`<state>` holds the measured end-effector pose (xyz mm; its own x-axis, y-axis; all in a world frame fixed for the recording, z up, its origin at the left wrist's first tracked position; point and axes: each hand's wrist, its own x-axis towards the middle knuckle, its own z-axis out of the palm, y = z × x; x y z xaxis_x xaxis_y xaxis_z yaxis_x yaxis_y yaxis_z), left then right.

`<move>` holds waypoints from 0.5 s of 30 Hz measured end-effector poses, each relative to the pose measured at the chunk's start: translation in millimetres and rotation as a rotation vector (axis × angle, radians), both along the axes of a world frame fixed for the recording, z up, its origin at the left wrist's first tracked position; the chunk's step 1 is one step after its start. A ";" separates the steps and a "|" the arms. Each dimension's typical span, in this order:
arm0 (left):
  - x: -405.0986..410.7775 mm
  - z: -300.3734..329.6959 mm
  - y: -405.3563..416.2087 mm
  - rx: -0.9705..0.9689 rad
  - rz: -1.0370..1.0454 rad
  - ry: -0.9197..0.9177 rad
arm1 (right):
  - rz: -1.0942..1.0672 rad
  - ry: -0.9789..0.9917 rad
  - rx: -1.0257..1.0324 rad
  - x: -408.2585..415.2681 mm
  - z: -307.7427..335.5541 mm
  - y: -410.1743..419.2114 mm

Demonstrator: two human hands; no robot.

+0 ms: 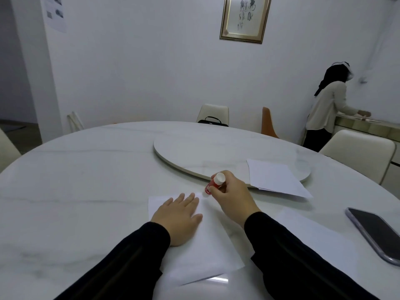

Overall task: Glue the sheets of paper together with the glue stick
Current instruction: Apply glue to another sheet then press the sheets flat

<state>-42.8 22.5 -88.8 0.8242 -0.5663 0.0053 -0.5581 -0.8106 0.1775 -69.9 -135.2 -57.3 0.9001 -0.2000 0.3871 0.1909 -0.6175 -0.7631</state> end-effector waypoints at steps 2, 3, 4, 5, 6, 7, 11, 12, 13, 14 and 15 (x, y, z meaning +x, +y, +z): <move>1.3 -1.4 -0.7 0.003 0.007 -0.005 | 0.023 0.018 -0.023 5.0 -5.1 0.0; 1.9 -1.9 -0.8 0.005 0.008 -0.005 | 0.036 0.021 -0.031 6.2 -7.4 -0.6; 2.5 -2.3 -1.0 0.006 0.011 -0.001 | 0.050 0.020 -0.038 6.1 -9.0 -1.6; 3.1 -2.7 -1.1 0.005 0.012 0.006 | 0.066 0.019 -0.050 4.8 -9.5 -2.7; 3.7 -2.9 -1.0 0.002 0.013 0.016 | 0.086 0.021 -0.071 2.4 -8.8 -3.8; 4.2 -2.6 -1.0 0.003 0.011 0.027 | 0.106 0.027 -0.098 -0.9 -7.0 -4.9; 5.7 0.4 -1.2 0.028 0.005 0.054 | 0.143 0.040 -0.193 -24.6 4.1 -9.6; 5.8 1.6 -1.5 0.035 0.005 0.058 | 0.145 0.040 -0.209 -33.3 6.3 -10.4; 5.7 2.7 -1.7 0.040 0.007 0.064 | 0.147 0.042 -0.220 -43.1 8.5 -11.0; 5.3 3.6 -1.9 0.043 0.008 0.069 | 0.152 0.041 -0.217 -53.2 10.4 -11.7; 4.7 4.3 -1.9 0.047 0.008 0.072 | 0.158 0.041 -0.198 -62.8 12.2 -12.7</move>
